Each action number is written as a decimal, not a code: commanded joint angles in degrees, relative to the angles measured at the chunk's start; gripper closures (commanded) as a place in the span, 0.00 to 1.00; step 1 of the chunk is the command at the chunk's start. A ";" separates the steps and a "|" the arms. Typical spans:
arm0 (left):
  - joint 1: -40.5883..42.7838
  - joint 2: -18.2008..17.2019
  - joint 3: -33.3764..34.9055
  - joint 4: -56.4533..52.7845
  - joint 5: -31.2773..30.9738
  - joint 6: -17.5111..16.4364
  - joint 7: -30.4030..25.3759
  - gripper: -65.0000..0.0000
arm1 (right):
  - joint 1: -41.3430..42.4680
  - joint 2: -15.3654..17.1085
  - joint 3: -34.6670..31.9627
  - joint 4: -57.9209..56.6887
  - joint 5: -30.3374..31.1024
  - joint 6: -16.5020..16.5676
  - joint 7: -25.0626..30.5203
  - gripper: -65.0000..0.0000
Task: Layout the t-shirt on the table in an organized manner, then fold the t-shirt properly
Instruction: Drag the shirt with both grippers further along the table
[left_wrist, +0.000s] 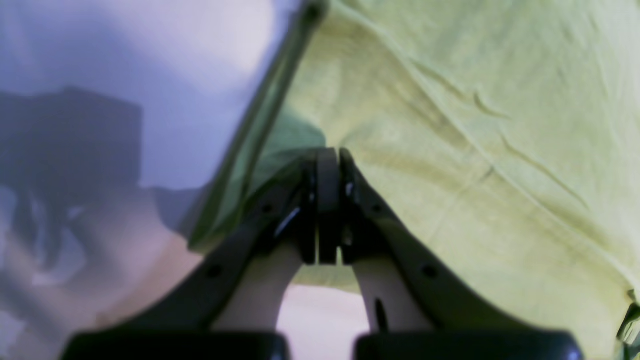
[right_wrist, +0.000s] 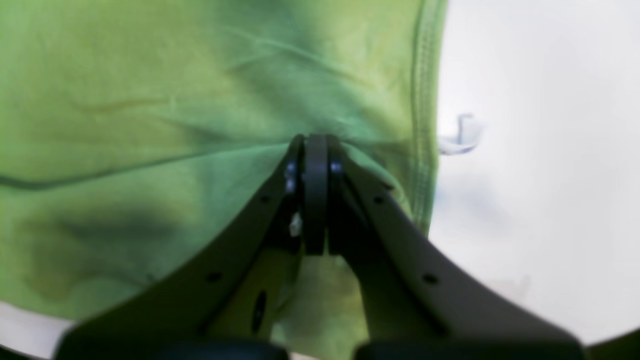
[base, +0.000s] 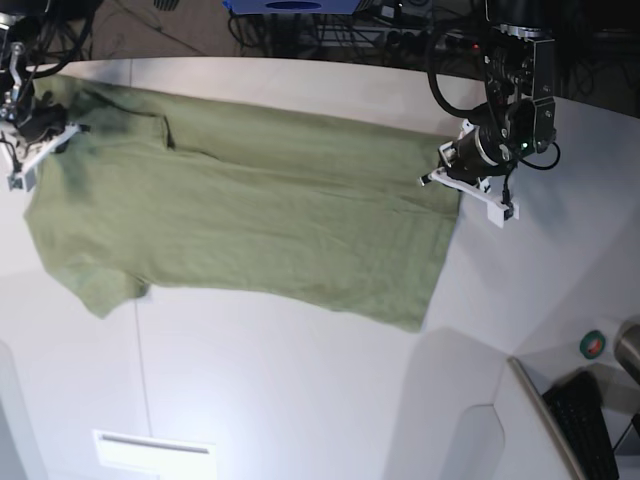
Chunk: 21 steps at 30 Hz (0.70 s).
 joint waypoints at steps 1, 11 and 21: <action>0.31 -0.44 -0.23 1.81 -0.34 -0.39 -0.44 1.00 | -1.00 0.29 -0.01 1.28 -0.29 0.12 -1.92 1.00; 3.83 -0.44 -0.32 6.03 -0.34 -0.39 -0.44 1.00 | -1.26 0.64 0.08 2.77 -0.29 0.12 -1.92 1.00; -0.30 -0.26 -0.32 8.76 -0.25 -0.21 -0.53 1.00 | 0.94 0.64 -0.01 11.91 -0.38 0.03 -2.27 1.00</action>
